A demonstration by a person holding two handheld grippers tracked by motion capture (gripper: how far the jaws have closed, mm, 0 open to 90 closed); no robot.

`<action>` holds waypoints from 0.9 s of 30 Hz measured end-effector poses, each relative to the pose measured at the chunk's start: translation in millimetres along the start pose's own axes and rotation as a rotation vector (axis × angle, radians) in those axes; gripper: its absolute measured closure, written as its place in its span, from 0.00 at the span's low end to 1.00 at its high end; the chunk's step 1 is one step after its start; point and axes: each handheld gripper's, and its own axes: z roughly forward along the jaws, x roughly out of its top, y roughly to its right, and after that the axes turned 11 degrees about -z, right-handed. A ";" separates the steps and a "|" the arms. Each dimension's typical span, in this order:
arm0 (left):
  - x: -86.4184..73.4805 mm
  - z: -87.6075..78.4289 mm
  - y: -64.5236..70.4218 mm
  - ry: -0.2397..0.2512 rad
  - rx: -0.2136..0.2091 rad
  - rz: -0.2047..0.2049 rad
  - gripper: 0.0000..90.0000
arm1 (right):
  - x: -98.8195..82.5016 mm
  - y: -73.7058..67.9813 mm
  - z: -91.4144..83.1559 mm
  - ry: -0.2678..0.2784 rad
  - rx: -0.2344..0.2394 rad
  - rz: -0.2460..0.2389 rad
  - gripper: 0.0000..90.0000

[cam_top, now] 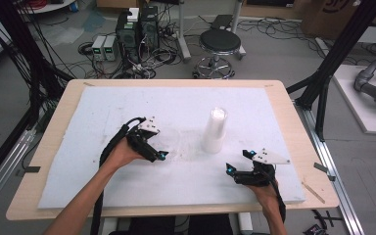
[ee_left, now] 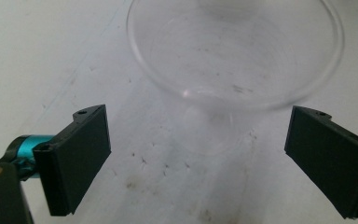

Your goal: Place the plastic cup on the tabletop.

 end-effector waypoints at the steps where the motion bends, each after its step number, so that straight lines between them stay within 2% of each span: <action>1: -2.7 -2.2 -0.5 0.005 -0.003 -0.003 0.08 | -0.1 -0.1 -0.1 0.003 0.000 0.001 0.17; 3: -17.3 -11.9 1.7 0.052 0.003 -0.030 0.08 | -0.4 0.3 -0.6 0.008 0.000 0.001 0.17; 4: -17.3 -11.9 1.7 0.052 0.003 -0.030 0.08 | -0.5 0.5 -0.8 0.010 -0.002 0.001 0.17; 5: -29.1 -20.5 4.6 0.090 0.019 -0.047 0.08 | -0.7 0.5 -1.1 0.012 -0.002 0.002 0.17; 6: -29.1 -20.5 4.6 0.090 0.019 -0.047 0.08 | -0.8 0.5 -1.4 0.015 -0.006 0.004 0.17; 8: -43.7 -33.3 8.1 0.132 0.060 -0.070 0.08 | -0.9 0.5 -1.6 0.017 -0.008 0.004 0.17; 9: -51.3 -38.9 9.6 0.167 0.081 -0.090 0.08 | -1.5 0.4 -2.7 0.027 -0.010 0.001 0.17; 12: -75.7 -52.4 12.1 0.270 0.106 -0.165 0.08 | -2.2 0.1 -4.2 0.036 -0.014 0.004 0.17; 14: -87.3 -56.9 14.0 0.285 0.123 -0.181 0.08 | -2.2 -0.4 -4.5 0.035 -0.015 0.008 0.17; 15: -96.5 -61.1 14.9 0.288 0.132 -0.204 0.08 | -2.2 -0.7 -4.6 0.037 -0.013 0.006 0.17; 18: -104.0 -67.0 17.6 0.302 0.141 -0.220 0.08 | -2.0 -0.2 -3.8 0.030 -0.009 0.004 0.17; 23: -107.8 -73.5 21.8 0.316 0.152 -0.210 0.08 | -2.2 0.1 -4.4 0.032 -0.007 0.012 0.17; 27: -112.8 -76.7 25.9 0.347 0.167 -0.209 0.08 | -2.2 -0.4 -4.2 0.033 -0.007 0.005 0.17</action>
